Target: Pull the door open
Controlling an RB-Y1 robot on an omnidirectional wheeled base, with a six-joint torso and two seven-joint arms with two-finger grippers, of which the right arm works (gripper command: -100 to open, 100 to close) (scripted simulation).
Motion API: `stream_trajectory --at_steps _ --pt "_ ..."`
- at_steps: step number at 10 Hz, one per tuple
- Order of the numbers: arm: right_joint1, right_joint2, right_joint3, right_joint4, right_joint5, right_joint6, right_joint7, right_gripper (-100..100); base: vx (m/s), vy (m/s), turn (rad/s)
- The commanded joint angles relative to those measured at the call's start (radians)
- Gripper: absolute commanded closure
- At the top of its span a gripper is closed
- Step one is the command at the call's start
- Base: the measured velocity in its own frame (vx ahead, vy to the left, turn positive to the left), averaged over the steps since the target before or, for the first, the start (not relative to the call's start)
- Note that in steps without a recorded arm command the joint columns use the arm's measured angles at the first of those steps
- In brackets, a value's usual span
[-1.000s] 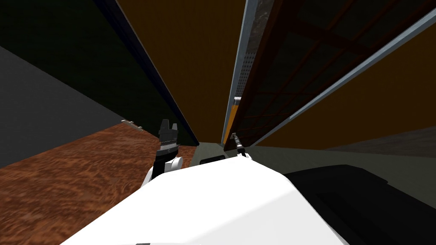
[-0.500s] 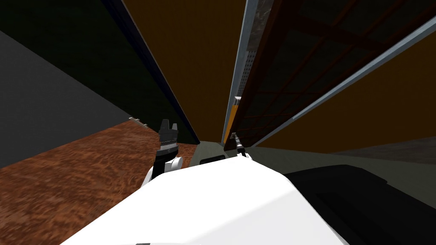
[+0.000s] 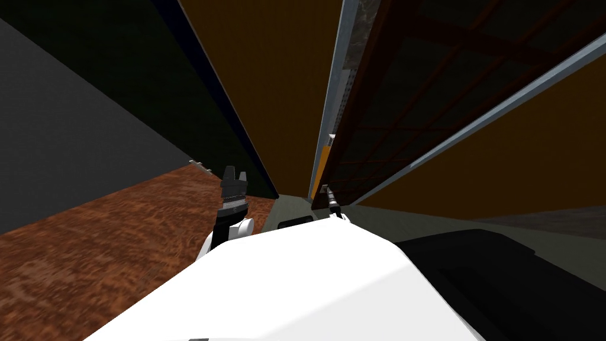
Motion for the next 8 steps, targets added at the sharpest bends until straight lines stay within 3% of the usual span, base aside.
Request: stream_trajectory --at_steps 1,2,6,8 --pt "-0.028 0.01 0.016 0.036 0.001 -0.027 -0.011 100 -0.02 -0.008 -0.012" --pt "-0.028 0.01 0.016 0.036 0.001 -0.027 -0.011 100 -0.002 0.006 -0.001" --pt "-0.033 0.001 0.044 0.043 -0.063 -0.025 -0.13 100 -0.052 -0.033 0.094" --pt "-0.033 0.001 0.044 0.043 -0.063 -0.025 -0.134 100 -0.04 -0.014 0.025"
